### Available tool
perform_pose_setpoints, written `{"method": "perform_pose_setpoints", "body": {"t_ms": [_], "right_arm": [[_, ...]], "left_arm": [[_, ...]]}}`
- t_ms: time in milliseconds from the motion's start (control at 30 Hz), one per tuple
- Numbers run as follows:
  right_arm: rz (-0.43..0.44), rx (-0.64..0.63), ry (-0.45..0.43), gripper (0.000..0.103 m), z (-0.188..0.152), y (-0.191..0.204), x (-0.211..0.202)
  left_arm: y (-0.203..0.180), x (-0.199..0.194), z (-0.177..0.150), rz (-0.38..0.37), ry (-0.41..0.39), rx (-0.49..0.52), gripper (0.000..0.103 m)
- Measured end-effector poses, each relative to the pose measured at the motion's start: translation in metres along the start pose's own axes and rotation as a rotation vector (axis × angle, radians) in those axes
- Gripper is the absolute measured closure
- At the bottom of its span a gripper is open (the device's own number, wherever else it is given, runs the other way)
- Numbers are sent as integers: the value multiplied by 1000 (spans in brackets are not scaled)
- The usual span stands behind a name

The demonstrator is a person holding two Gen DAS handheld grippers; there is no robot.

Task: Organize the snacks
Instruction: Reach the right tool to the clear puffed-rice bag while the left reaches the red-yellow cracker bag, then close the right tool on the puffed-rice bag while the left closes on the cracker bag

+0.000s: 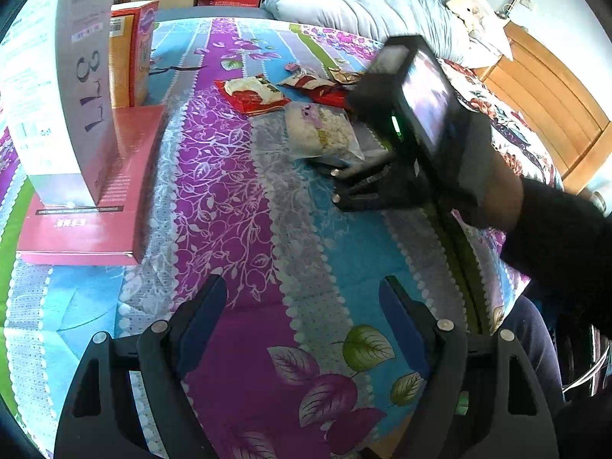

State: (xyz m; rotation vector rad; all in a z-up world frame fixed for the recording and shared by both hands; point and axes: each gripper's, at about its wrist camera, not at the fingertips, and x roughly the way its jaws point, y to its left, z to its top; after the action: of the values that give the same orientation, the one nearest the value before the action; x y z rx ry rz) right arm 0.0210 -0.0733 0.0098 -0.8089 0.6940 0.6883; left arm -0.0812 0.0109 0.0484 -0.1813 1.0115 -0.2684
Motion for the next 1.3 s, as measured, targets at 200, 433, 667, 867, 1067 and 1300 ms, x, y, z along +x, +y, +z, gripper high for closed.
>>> {"method": "perform_pose_setpoints", "body": {"t_ms": [200,433,667,867,1067,1300], "right_arm": [[409,96,116,0,8,-48,34],[515,-47,189,0,28,-46,44],[518,191,98,28,2,-73,10],[461,338,51,30,-48,-72,-40],[404,691,-5,29,-120,-99,-82],[423,878,-24,29,-158,-103,-92]], "left_arm": [[-4,4,0,-16,23,14,20],[0,10,5,-12,27,-14,20],[-4,10,20,-8,2,-8,20],[-14,15,34,-7,-14,11,20],[-24,38,87,36,-95,52,20],[24,108,179,162,-155,-200,20]]}}
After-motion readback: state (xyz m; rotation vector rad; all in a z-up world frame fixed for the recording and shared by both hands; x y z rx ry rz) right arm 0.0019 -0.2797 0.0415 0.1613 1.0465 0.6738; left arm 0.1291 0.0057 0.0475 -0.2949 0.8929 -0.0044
